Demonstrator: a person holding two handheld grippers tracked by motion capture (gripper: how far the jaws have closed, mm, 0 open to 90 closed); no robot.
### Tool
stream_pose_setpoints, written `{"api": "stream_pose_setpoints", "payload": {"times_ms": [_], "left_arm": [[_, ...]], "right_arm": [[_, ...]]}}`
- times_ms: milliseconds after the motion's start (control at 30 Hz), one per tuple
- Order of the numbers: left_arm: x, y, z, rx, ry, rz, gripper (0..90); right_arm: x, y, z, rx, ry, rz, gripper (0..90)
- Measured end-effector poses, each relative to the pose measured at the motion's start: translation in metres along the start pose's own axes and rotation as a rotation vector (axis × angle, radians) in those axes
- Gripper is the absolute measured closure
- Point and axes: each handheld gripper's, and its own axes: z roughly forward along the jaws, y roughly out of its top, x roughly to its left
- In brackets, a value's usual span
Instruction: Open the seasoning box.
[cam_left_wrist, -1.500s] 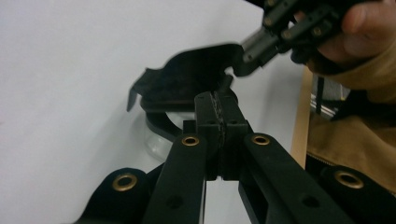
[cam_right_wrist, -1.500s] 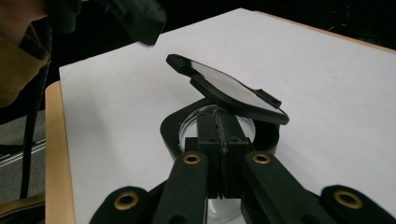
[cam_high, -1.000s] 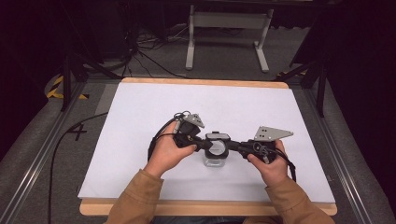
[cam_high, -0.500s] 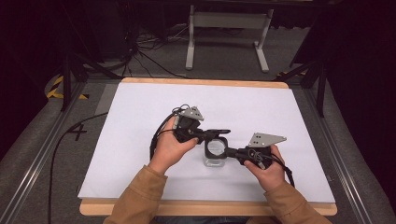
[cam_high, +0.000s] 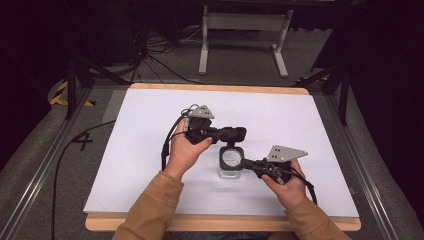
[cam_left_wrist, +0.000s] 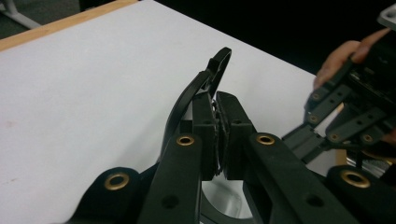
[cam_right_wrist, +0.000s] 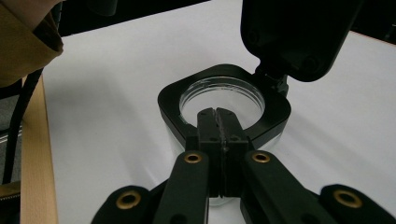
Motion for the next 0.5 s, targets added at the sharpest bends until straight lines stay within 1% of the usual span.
{"api": "stream_pose_setpoints", "payload": {"times_ms": [33, 67, 100, 133, 200, 267, 367, 400, 467, 500], "left_arm": [[0.002, 0.000, 0.000, 0.004, 0.002, 0.000, 87.0], [0.003, 0.000, 0.001, -0.003, 0.001, -0.004, 85.8], [0.004, 0.000, 0.001, -0.006, 0.017, -0.002, 84.6], [0.005, 0.000, 0.001, -0.005, 0.028, 0.001, 83.8], [0.007, -0.001, 0.002, -0.005, 0.028, -0.004, 83.9], [0.008, -0.001, 0.004, -0.018, 0.039, -0.006, 84.1], [0.009, -0.001, 0.004, -0.020, 0.047, -0.009, 85.1], [0.010, -0.002, 0.005, -0.025, 0.044, -0.016, 85.1], [0.013, -0.003, 0.005, -0.034, 0.036, -0.015, 85.0], [0.015, -0.003, 0.005, -0.036, 0.027, -0.026, 85.3]], "right_arm": [[0.000, 0.000, 0.000, 0.000, -0.003, -0.004, 90.0], [0.001, 0.000, 0.000, 0.000, -0.005, -0.008, 90.0], [0.001, 0.000, 0.000, 0.001, -0.009, -0.017, 90.0], [0.001, 0.000, 0.000, 0.001, -0.008, -0.015, 90.0], [0.002, 0.000, 0.000, 0.000, -0.007, -0.013, 90.0], [0.002, 0.000, 0.000, 0.000, -0.010, -0.016, 90.0], [0.002, 0.000, 0.000, 0.001, -0.013, -0.024, 90.0], [0.002, 0.000, 0.000, 0.001, -0.013, -0.024, 90.0], [0.002, 0.000, 0.000, 0.000, -0.014, -0.026, 90.0], [0.002, 0.000, 0.000, -0.001, -0.013, -0.027, 90.0]]}}
